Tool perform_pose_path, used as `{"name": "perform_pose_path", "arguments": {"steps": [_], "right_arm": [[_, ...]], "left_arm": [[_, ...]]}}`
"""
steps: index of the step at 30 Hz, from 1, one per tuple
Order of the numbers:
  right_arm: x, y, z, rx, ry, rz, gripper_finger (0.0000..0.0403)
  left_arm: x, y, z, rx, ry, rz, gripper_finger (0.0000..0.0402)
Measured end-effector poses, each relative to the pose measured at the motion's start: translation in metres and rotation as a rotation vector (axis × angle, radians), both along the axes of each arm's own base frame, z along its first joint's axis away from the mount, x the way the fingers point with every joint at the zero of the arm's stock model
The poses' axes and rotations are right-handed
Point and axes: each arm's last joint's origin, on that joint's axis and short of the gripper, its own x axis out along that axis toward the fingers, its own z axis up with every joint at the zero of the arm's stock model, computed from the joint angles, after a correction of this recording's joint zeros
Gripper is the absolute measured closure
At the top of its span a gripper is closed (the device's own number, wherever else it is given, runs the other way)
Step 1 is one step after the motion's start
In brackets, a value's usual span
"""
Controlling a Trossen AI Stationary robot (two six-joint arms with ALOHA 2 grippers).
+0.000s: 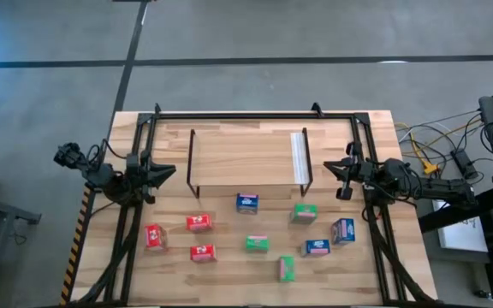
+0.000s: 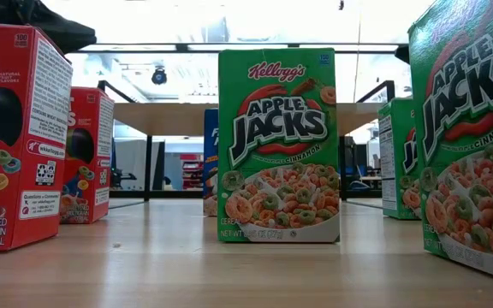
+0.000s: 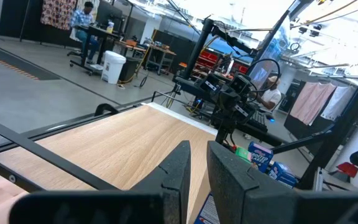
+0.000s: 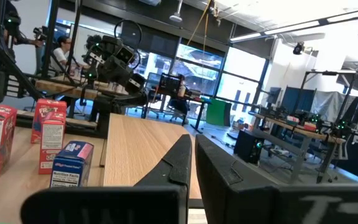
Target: Stack cereal on shelf
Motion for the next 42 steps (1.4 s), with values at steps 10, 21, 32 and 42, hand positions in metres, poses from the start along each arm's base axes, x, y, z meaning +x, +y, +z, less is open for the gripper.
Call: {"name": "perform_pose_path", "arguments": {"steps": [10,21,32,42], "right_arm": [[0.000,0.000,0.000,0.000,0.000,-0.001,0.0390],[0.000,0.000,0.000,0.000,-0.001,0.000,0.0390],[-0.002,0.000,0.009,0.272,-0.146,0.067,0.0390],[-0.008,-0.001,0.042,0.439,-0.286,0.062,0.0390]], "left_arm": [[0.000,0.000,0.000,0.000,0.000,0.000,0.0365],[0.000,0.000,0.000,0.026,0.008,0.002,0.0365],[-0.001,0.001,0.008,0.007,-0.061,0.024,0.0365],[-0.011,0.007,0.036,-0.013,-0.296,0.081,0.0365]]}}
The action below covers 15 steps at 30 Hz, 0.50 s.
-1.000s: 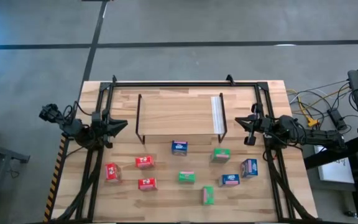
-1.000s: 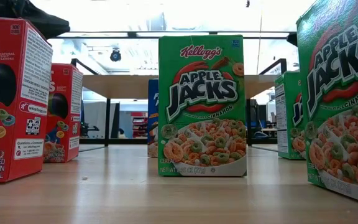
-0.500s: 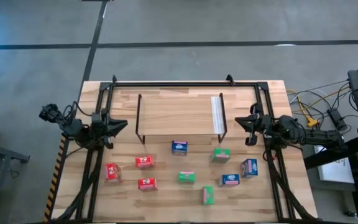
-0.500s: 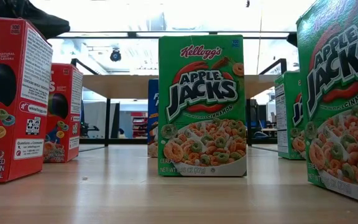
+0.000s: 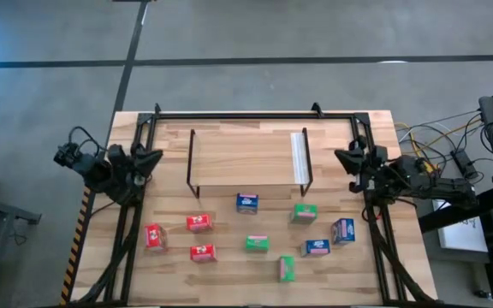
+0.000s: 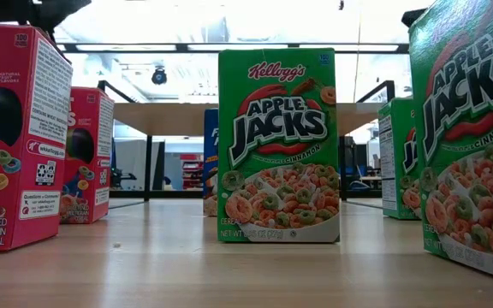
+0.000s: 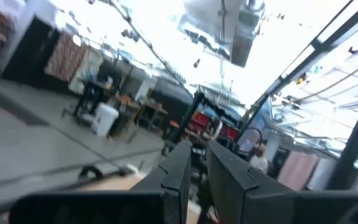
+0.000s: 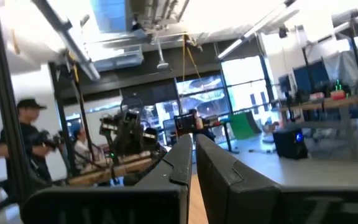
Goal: Stack cereal on shelf
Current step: Put the top right red cereal box on the shelf
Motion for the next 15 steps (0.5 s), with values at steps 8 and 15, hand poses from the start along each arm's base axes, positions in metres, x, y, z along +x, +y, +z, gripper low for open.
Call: {"name": "perform_pose_path", "arguments": {"steps": [8,15], "right_arm": [[0.002,0.000,0.029,0.051,-0.025,0.014,0.0390],[0.014,-0.002,0.041,0.045,0.026,0.003,0.0390]], "left_arm": [[-0.004,0.003,0.008,-0.037,-0.086,0.006,0.0365],[0.010,-0.007,0.011,-0.015,-0.095,-0.051,0.0365]]}}
